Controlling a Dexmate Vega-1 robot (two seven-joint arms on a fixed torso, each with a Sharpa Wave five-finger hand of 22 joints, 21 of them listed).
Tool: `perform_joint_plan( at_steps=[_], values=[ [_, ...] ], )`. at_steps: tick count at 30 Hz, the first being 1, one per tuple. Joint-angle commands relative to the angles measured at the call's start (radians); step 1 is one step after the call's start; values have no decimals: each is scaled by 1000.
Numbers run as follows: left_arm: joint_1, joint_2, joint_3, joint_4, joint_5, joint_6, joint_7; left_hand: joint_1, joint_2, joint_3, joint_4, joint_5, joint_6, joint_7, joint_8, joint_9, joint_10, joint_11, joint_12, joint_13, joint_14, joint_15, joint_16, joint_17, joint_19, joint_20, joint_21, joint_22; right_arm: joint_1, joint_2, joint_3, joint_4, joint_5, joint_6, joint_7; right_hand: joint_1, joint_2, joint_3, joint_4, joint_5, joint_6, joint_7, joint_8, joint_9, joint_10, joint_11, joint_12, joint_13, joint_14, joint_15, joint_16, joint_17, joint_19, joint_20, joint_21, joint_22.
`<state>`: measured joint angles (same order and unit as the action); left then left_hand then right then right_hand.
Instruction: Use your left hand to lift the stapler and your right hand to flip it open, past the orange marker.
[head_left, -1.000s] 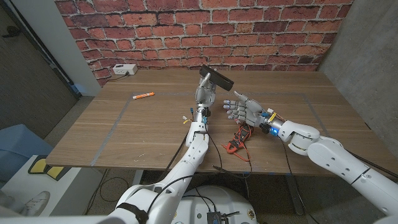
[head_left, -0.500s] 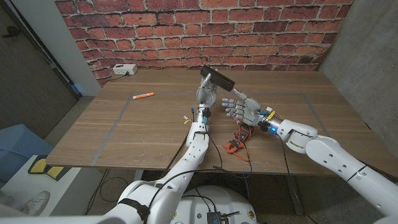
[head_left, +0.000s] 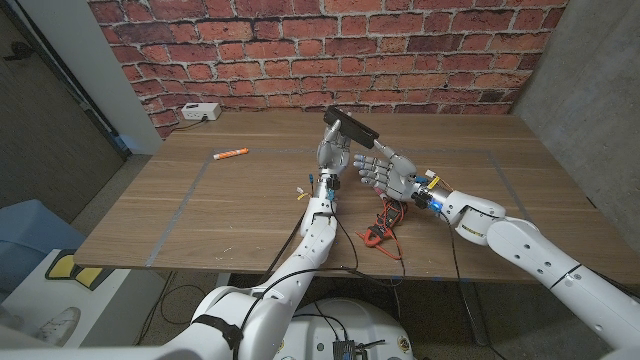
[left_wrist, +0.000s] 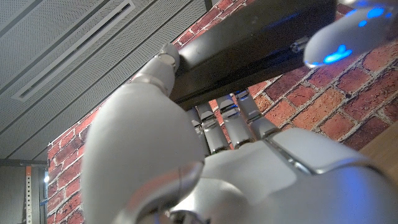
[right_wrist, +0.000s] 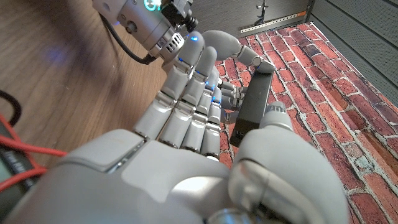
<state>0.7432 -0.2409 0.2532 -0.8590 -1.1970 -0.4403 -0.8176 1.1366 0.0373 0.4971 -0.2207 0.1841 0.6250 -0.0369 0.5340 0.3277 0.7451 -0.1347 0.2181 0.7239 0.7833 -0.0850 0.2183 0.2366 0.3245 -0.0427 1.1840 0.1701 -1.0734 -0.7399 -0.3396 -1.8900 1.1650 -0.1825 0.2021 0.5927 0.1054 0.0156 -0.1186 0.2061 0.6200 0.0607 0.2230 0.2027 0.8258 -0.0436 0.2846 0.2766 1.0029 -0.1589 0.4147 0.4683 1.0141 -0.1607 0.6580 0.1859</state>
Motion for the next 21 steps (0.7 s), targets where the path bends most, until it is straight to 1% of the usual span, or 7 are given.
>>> perform_joint_plan(
  at_steps=[1, 4, 7, 9, 13, 17, 21],
  values=[
    [4, -2, -3, 0, 12, 8, 6, 85, 108, 58, 63, 6, 150, -105, 88, 156, 74, -66, 3, 28, 10, -150, 7, 3, 5, -93, 7, 3, 2, 23, -1, -11, 22, -12, -44, 17, 3, 4, -9, -8, 2, -12, 7, 4, -17, 6, -9, 4, -9, -68, -6, 4, -8, -9, -3, 2],
    [3, -3, -5, 3, 7, 15, 3, 86, 109, 58, 63, 6, 154, -102, 89, 155, 80, -67, 6, 30, 13, -151, 9, 3, 5, -92, 8, 3, 2, 30, -1, -12, 33, -18, -55, 21, 5, 6, -11, -10, 8, -15, 10, 6, -20, 7, -11, 5, -13, -68, -9, 5, -12, -10, -5, 2],
    [-1, -8, -8, 14, 0, 22, -12, 86, 109, 57, 63, 5, 155, -102, 90, 154, 83, -66, 7, 31, 15, -151, 10, 3, 5, -91, 8, 3, 2, 39, -2, -11, 46, -22, -61, 29, 8, 12, -15, -13, 4, -15, 9, 8, -35, 6, -19, 6, -22, -68, -14, 5, -17, -9, -7, 2],
    [0, -12, -13, 12, -14, 41, -17, 86, 110, 57, 63, 5, 156, -100, 90, 153, 84, -66, 8, 32, 17, -151, 11, 3, 5, -91, 8, 3, 0, 45, -1, -11, 57, -24, -63, 33, 10, 15, -17, -14, 3, -18, 9, 9, -37, 8, -21, 6, -24, -69, -16, 6, -18, -9, -7, 2],
    [-2, -16, -20, 21, -21, 46, -27, 88, 109, 56, 62, 5, 156, -99, 90, 151, 85, -66, 8, 33, 17, -151, 12, 3, 5, -91, 9, 4, -6, 55, 3, -20, 78, -30, -83, 42, 15, 21, -21, -14, 7, -25, 11, 11, -38, 4, -22, 7, -27, -69, -18, 6, -20, -9, -8, 2],
    [-4, -17, -23, 29, -22, 50, -39, 89, 108, 55, 61, 5, 158, -100, 91, 150, 86, -65, 8, 34, 17, -151, 12, 2, 5, -91, 10, 4, -10, 68, 6, -22, 99, -32, -92, 48, 17, 24, -23, -13, 7, -25, 12, 12, -38, 3, -23, 7, -28, -69, -20, 7, -21, -9, -8, 2],
    [-7, -19, -25, 38, -20, 49, -46, 91, 108, 55, 60, 4, 158, -100, 91, 149, 86, -65, 7, 34, 19, -152, 13, 2, 6, -91, 11, 4, -10, 71, 7, -22, 106, -32, -91, 52, 17, 27, -26, -13, 6, -26, 12, 13, -38, 3, -24, 8, -32, -68, -23, 7, -23, -8, -9, 2]
  ],
)
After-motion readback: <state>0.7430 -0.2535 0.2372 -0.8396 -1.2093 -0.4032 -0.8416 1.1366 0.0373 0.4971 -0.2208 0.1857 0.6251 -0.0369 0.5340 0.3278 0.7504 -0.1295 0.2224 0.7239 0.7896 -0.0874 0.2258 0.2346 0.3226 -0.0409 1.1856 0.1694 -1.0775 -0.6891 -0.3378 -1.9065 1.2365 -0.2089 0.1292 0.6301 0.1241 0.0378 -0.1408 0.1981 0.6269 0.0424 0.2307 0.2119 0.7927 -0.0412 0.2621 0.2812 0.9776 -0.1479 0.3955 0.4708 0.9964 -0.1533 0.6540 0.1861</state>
